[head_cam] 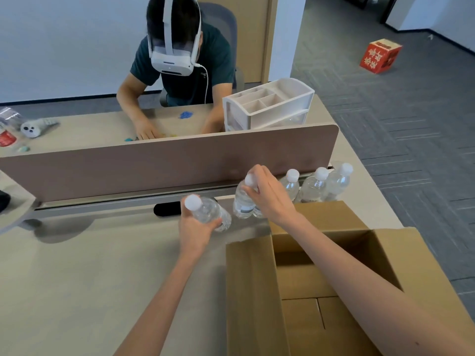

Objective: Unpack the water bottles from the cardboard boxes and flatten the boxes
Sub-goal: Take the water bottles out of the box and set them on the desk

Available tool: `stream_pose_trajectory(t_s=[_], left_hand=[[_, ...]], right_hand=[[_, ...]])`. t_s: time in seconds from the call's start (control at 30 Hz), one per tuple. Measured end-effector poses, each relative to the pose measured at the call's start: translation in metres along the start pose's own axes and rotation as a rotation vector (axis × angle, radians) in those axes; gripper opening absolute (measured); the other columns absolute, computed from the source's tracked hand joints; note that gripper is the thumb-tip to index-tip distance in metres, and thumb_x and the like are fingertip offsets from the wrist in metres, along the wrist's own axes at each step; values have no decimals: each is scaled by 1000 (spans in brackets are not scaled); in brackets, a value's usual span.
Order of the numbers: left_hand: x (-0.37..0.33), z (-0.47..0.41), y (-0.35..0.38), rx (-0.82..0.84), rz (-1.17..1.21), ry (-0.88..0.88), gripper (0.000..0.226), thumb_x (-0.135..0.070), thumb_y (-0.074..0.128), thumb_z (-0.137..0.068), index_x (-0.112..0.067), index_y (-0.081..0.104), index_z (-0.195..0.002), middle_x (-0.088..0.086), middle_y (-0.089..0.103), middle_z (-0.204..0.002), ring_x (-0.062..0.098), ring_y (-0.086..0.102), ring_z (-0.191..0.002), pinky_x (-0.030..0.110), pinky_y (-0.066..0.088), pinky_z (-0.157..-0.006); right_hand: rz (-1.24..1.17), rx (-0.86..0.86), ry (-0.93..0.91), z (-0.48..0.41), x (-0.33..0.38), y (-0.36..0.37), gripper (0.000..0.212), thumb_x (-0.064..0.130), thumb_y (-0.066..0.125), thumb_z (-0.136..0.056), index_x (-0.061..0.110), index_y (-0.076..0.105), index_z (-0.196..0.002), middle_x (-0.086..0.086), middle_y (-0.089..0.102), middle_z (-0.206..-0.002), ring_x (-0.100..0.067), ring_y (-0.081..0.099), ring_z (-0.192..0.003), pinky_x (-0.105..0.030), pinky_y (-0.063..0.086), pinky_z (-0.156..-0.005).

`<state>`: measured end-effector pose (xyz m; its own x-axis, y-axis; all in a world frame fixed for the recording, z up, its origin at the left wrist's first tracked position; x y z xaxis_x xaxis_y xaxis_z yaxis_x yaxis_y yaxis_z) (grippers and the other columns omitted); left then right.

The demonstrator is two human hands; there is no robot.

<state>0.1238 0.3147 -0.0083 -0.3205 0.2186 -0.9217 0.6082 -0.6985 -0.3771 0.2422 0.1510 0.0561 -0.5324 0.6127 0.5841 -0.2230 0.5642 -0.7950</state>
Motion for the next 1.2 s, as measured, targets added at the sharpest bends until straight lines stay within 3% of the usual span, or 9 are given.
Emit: stream_pose_trajectory(t_s=[0.07,0.17,0.23,0.47,0.67,0.83,1.03,1.2], left_hand=[[5,-3,2,13,-17,-17,75,0,89,-62,-13,47,-123,-22,50,-91,10,54,-81,0,35,-62],[11,-7,6,37,-10,-38,70,0,88,-64,-19,45,-116,-21,51,-88,-11,51,-75,-2,35,-61],[14,-10,8,52,-13,-48,68,0,87,-65,-20,45,-115,-21,52,-88,-14,50,-74,-2,35,-60],[20,-20,15,64,-27,-53,71,-3,88,-65,-17,48,-122,-19,54,-89,13,55,-85,4,35,-59],[22,-25,19,73,-29,-62,72,-2,88,-65,-20,45,-120,-21,51,-89,10,52,-83,6,34,-61],[24,-31,25,92,-54,-70,72,-2,88,-64,-28,42,-112,-19,54,-89,12,54,-85,6,36,-59],[23,-40,43,131,-130,-60,69,-11,87,-65,-30,43,-114,-6,61,-100,19,57,-90,26,41,-70],[22,-48,58,121,-227,-38,71,-15,85,-65,-28,40,-118,-4,59,-105,25,58,-91,37,51,-73]], right_hand=[[56,44,-4,-5,-1,9,23,26,56,-98,13,45,-112,-2,50,-107,-18,49,-80,-25,37,-64],[119,76,-22,-10,1,18,24,24,57,-97,13,45,-115,-3,50,-107,-16,47,-76,-22,31,-60],[140,79,-22,-14,1,22,25,24,56,-97,12,46,-116,-4,50,-107,-18,48,-75,-25,34,-62],[237,102,45,-21,-7,31,32,28,54,-99,9,44,-122,-8,52,-112,-20,42,-73,-27,31,-63],[269,112,81,-23,-10,37,32,29,52,-99,9,43,-123,-10,52,-113,-21,42,-74,-29,31,-63],[343,117,87,-27,-9,34,34,31,51,-100,10,43,-125,-8,53,-113,-26,53,-76,-31,32,-61],[329,158,62,-21,-18,35,40,25,50,-100,13,37,-136,-7,54,-120,-32,60,-89,-33,37,-62],[201,48,63,3,-28,23,39,17,48,-98,18,37,-136,0,60,-108,-26,60,-74,-39,49,-59]])
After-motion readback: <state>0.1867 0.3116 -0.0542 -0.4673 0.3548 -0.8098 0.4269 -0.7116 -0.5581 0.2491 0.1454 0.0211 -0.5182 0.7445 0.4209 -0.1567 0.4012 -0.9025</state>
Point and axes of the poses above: each hand's wrist, its own z-axis away from the middle knuckle, its own y-axis out of the palm, x = y × z, the point moved 6 cm from there along -z, towards the middle knuckle
